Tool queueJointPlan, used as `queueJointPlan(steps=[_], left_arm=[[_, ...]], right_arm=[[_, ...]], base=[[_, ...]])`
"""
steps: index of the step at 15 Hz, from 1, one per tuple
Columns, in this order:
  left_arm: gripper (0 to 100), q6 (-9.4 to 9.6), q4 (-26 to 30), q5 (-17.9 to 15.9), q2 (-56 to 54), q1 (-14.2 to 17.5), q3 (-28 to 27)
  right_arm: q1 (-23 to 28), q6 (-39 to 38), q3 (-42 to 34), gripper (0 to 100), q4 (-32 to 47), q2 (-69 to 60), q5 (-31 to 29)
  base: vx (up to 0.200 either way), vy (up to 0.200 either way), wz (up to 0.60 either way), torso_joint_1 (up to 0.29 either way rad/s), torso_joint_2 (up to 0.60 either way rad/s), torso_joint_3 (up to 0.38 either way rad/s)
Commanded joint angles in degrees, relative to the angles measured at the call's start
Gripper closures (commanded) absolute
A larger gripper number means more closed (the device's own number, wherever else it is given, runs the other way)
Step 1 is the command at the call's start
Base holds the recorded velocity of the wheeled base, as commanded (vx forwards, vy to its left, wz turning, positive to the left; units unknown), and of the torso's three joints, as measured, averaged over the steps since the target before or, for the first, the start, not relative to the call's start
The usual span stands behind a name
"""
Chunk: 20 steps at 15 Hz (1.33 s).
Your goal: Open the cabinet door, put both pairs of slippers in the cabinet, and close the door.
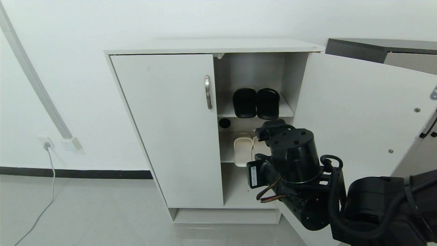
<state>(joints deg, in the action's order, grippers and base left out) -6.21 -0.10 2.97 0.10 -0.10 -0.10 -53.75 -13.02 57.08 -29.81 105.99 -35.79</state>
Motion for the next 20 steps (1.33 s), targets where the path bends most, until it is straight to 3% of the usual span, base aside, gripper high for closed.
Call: queueJointPlan(steps=[1, 20], left_arm=[[100, -0.04, 0.0, 0.0, 0.0, 0.0, 0.0], [100, -0.04, 0.0, 0.0, 0.1, 0.0, 0.0]], right_arm=[[0.0, 0.0, -0.1, 100, 0.0, 0.5, 0.0], [0.4, 1.9, -3.1, 100, -2.4, 2.7, 0.4]], base=[[0.0, 0.0, 0.0, 0.0, 0.0, 0.0], [0.0, 0.0, 0.0, 0.0, 0.0, 0.0]])
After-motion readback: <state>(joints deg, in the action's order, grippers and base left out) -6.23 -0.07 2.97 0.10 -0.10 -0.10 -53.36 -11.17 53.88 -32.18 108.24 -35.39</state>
